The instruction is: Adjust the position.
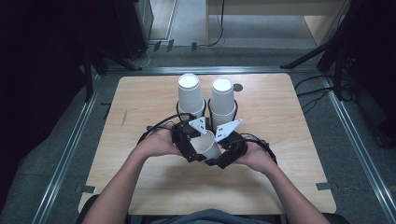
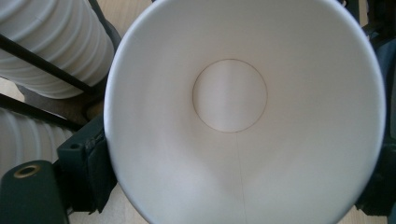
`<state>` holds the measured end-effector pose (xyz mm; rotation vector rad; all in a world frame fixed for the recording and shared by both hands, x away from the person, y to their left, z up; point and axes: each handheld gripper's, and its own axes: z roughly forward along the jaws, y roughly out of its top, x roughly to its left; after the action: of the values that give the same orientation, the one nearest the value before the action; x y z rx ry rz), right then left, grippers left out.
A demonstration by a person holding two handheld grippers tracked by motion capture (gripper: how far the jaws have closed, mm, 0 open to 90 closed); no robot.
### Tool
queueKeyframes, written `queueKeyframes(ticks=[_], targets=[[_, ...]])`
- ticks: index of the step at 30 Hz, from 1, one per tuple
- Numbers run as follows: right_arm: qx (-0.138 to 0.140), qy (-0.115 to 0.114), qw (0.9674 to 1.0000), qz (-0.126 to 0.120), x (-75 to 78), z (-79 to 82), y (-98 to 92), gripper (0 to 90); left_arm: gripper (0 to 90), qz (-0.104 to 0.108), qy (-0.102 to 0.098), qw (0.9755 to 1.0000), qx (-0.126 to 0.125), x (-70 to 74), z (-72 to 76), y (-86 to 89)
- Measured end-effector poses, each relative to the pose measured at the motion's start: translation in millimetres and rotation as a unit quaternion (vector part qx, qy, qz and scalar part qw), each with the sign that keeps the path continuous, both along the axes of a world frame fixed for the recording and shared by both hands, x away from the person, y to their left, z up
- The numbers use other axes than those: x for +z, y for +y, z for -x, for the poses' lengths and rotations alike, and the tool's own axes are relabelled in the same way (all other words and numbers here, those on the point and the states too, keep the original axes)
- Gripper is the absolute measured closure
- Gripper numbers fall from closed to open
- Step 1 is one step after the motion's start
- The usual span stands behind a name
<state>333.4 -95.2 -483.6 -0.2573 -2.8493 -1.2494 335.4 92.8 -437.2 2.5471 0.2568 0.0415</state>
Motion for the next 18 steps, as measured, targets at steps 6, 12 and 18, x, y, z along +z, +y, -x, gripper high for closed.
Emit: queueKeyframes(ticks=[6,12,18], targets=[[-0.011,-0.008,0.9998,-0.011,4.8,-1.0,-4.6,21.4,0.0,0.05,0.014,0.9984,0.024,0.7,-2.3,7.9],[-0.015,-0.008,0.9995,-0.027,8.7,-1.8,-8.0,21.3,0.0,0.109,0.022,0.9932,0.033,2.4,-0.9,16.4],[-0.012,-0.005,0.9991,-0.04,10.2,-1.4,-8.3,21.2,0.0,0.148,0.021,0.988,0.039,-1.0,0.7,16.7]])
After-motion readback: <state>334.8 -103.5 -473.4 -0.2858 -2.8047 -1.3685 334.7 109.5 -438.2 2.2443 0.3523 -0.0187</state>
